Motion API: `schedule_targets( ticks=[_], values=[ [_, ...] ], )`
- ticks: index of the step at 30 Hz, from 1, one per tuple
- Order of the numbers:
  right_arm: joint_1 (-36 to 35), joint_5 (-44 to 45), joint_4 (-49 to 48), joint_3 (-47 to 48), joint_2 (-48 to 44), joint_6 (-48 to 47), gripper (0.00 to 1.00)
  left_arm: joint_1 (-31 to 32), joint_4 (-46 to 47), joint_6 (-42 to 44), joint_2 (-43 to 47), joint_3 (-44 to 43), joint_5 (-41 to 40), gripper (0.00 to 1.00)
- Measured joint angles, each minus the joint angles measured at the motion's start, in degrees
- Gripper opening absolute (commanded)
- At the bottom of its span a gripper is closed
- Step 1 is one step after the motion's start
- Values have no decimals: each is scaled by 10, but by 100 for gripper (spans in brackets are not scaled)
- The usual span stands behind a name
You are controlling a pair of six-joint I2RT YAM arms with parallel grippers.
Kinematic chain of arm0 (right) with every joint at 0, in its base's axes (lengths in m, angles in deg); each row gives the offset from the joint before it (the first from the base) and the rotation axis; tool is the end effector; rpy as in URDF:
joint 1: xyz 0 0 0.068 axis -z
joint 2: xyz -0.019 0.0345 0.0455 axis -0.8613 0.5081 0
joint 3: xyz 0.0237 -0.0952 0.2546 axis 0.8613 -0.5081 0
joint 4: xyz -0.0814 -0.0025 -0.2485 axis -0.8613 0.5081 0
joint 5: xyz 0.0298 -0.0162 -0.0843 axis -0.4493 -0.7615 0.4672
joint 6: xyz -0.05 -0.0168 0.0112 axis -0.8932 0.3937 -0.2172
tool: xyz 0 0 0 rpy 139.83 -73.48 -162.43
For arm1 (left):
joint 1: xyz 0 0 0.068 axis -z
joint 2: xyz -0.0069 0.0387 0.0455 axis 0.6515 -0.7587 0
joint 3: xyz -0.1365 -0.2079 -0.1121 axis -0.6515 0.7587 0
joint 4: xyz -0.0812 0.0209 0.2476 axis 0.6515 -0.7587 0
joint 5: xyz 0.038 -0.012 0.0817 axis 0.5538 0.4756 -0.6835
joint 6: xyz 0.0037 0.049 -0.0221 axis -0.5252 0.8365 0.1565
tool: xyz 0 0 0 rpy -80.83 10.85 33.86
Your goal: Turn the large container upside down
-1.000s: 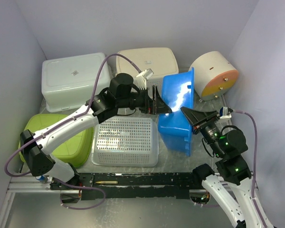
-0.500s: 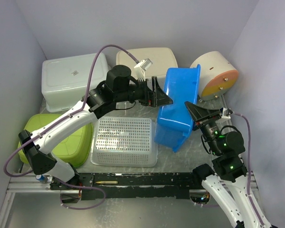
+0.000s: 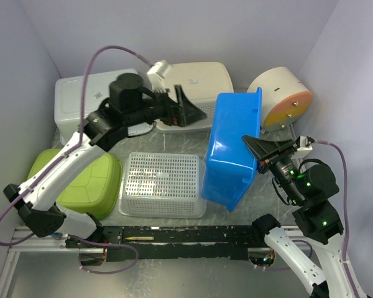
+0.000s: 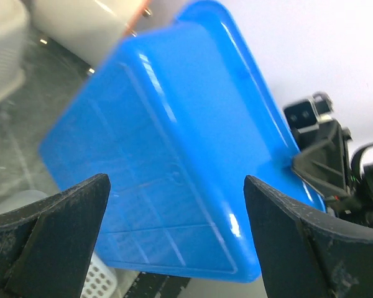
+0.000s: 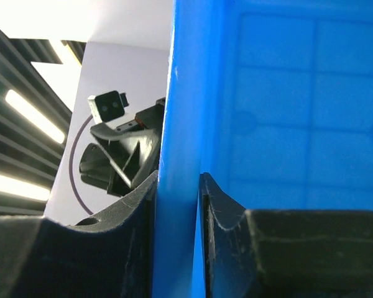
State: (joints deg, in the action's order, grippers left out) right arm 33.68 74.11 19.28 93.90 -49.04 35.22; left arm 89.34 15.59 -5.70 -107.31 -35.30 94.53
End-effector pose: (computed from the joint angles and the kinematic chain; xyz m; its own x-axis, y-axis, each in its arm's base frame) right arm 0.0674 0.0338 0.4107 -0.4529 0.8883 -0.0758 -0.1247 0.0211 0.9920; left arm 0.1977 -0.2407 0.4793 -0.6509 -0.1616 -0.7418 0.6425 0.4032 -0.6516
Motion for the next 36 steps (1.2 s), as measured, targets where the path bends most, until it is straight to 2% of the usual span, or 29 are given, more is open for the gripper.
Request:
schedule_targets(
  ticks=[1,5,11,18,23,27,31,36],
  values=[
    [-2,2,7,6,-1,-4,0,-28,0,1,14,6,0,100],
    [-15,15,19,10,-14,-10,0,-70,-1,2,48,22,-1,100],
    [-47,47,27,-27,-52,-6,0,-71,-1,-1,63,74,-1,100],
    [-85,108,20,-85,-148,35,0,-71,12,-32,58,206,11,99],
    [-114,177,71,-74,-191,57,1,-69,32,-50,43,230,35,98],
    [-137,241,164,-28,-203,87,20,-54,50,-52,31,224,42,98],
    [-150,292,298,51,-208,120,42,-15,56,-52,0,191,43,98],
    [-158,336,404,112,-206,143,50,30,74,-55,-35,162,49,98]
  ],
)
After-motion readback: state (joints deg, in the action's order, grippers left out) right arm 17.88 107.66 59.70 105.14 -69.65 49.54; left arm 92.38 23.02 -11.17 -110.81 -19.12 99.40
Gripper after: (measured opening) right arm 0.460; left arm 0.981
